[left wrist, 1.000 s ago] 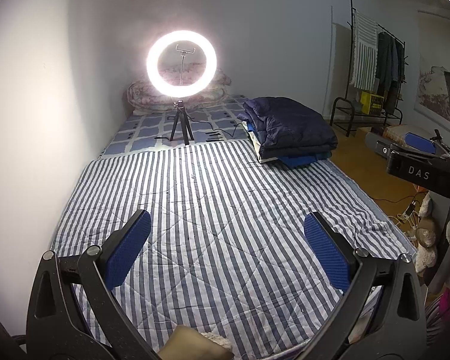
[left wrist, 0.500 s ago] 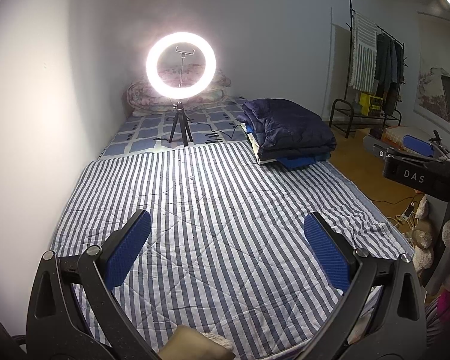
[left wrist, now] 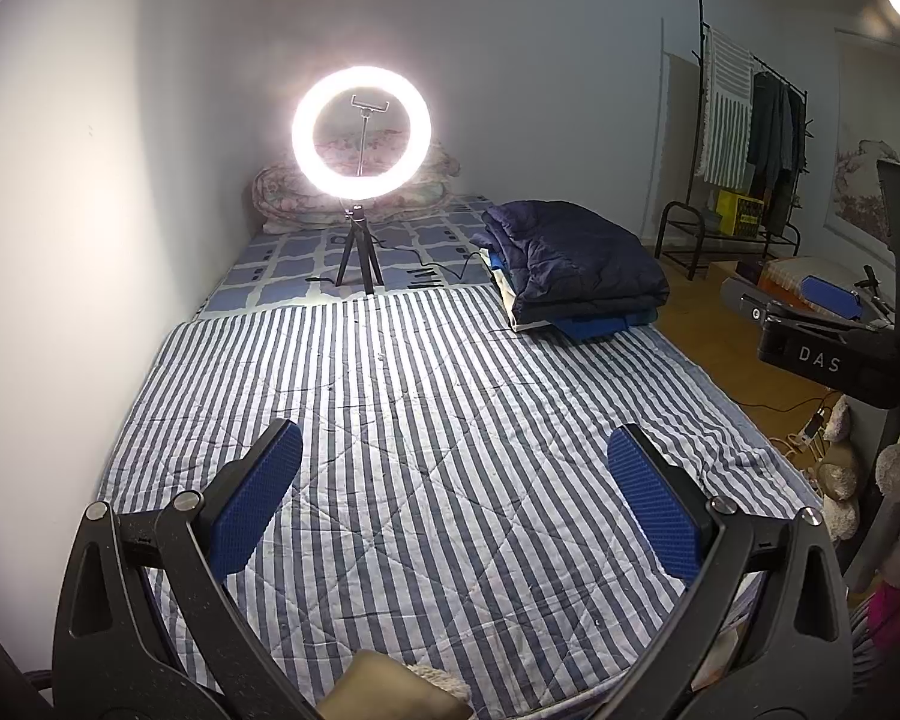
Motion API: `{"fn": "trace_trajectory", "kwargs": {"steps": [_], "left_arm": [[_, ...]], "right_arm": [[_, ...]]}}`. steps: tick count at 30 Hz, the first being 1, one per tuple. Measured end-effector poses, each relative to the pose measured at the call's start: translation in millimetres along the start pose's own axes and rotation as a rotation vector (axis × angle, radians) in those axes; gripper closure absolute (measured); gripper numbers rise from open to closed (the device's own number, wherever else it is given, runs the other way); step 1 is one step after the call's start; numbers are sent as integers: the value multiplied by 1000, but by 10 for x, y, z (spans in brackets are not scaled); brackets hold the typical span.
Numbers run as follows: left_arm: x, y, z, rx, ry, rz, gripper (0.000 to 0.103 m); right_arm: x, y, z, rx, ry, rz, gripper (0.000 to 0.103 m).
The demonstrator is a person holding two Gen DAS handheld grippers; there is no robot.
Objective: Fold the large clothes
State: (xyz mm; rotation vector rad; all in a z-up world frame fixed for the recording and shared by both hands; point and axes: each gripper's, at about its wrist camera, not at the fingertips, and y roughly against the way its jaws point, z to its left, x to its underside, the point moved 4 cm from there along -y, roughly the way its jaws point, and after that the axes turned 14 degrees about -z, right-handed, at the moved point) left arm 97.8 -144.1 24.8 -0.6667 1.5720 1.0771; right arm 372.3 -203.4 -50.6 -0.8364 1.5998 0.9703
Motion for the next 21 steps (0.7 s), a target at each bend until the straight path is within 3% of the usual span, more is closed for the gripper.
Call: {"fn": "trace_trajectory", "kwargs": {"steps": [21], "left_arm": [[45,-21,55,-32,15,16,0]], "right_arm": [[37,-30,12,2,21,7,0]]}}
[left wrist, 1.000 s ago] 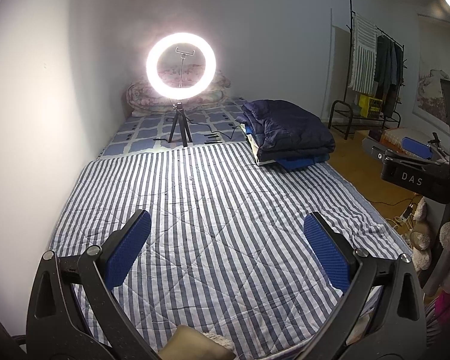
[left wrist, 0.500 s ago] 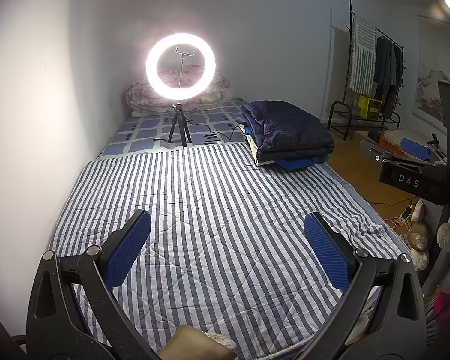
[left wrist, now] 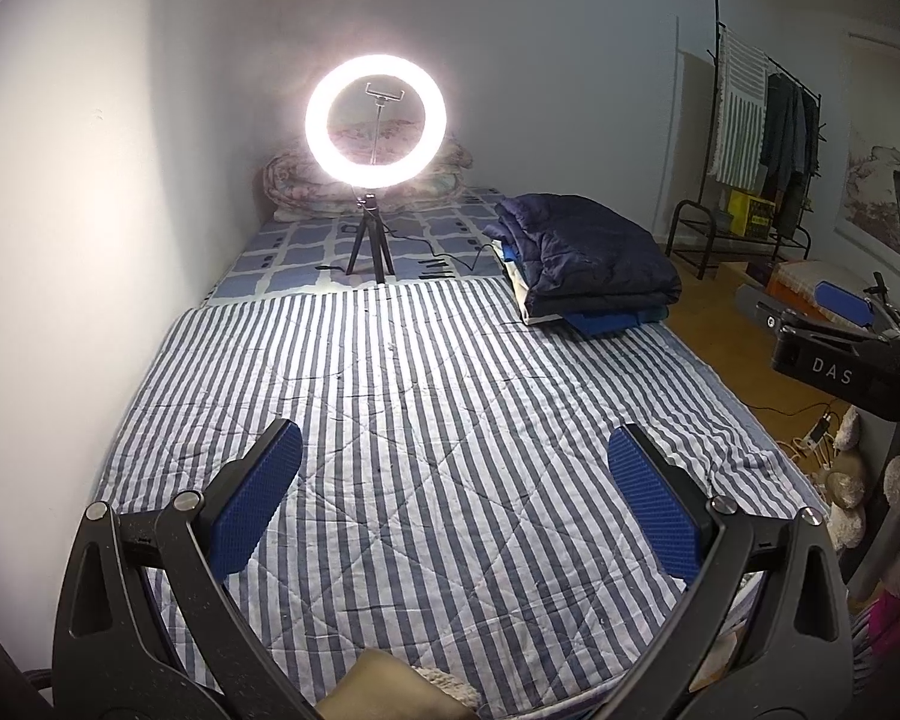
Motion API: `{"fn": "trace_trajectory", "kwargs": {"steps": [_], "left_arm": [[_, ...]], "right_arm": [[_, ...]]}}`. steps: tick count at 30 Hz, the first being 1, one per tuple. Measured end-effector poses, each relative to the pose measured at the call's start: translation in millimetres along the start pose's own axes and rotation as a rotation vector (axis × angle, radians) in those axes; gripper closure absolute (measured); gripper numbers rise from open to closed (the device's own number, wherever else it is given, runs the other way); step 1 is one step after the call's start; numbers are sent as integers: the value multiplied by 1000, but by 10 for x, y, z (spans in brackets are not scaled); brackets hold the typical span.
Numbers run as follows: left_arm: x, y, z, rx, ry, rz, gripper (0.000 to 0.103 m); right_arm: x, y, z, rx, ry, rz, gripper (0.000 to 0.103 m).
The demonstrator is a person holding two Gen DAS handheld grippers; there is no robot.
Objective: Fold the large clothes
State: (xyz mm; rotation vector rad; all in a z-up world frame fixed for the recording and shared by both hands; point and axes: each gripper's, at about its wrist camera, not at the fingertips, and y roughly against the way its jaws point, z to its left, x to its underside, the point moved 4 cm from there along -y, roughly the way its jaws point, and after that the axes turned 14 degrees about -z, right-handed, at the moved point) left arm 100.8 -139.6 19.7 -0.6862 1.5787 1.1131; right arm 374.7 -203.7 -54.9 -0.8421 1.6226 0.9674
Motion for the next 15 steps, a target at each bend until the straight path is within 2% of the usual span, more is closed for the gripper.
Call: {"fn": "trace_trajectory", "kwargs": {"steps": [15], "left_arm": [[13,6,50,-51,-17,-31,0]], "right_arm": [[25,-60,40,-9,32,3,0]]}}
